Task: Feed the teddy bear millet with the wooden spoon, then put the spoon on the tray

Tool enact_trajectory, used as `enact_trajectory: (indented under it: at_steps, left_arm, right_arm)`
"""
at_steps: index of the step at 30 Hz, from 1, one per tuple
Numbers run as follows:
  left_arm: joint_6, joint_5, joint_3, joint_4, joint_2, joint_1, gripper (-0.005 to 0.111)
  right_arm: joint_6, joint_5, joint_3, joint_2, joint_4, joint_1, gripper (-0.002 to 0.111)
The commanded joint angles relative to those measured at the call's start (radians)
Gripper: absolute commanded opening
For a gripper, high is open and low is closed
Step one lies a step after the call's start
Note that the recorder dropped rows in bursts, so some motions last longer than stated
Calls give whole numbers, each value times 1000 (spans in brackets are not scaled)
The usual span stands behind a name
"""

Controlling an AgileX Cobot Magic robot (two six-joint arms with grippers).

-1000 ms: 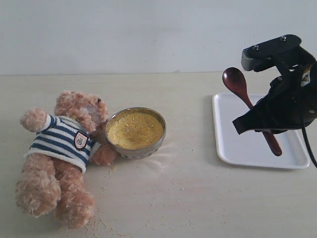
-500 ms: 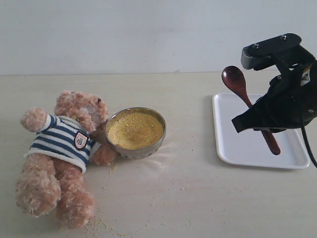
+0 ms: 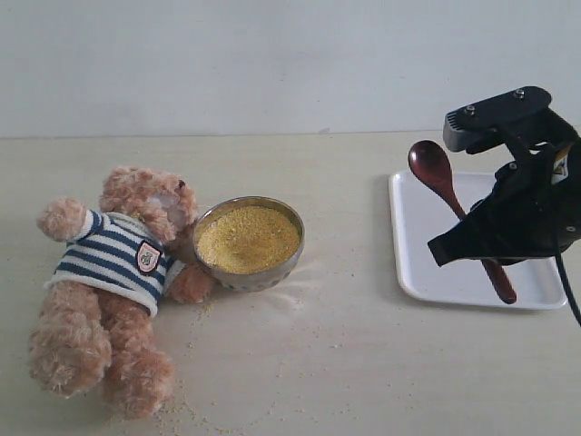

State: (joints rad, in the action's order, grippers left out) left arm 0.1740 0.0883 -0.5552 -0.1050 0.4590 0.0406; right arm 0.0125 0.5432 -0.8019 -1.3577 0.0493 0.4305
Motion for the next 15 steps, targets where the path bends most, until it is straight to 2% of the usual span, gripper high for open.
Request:
enact_trajectory:
  at_steps: [1, 3, 6, 8, 14, 15]
  left_arm:
    - [27, 23, 142, 20, 35, -4, 5]
    - [27, -2, 200, 20, 50, -4, 5]
    - [-75, -195, 301, 12, 31, -4, 5]
    - [-91, -229, 326, 10, -21, -4, 5]
    - [-89, -118, 338, 10, -286, -4, 5]
    - [-89, -67, 338, 12, -363, -4, 5]
  right_arm:
    - [-3, -16, 6, 9, 4, -3, 0]
    - [-3, -16, 6, 9, 4, -3, 0]
    - [-21, -19, 6, 9, 7, -3, 0]
    - [-23, -19, 6, 9, 7, -3, 0]
    - [-20, -35, 6, 9, 7, -3, 0]
    - [-20, -35, 6, 9, 7, -3, 0]
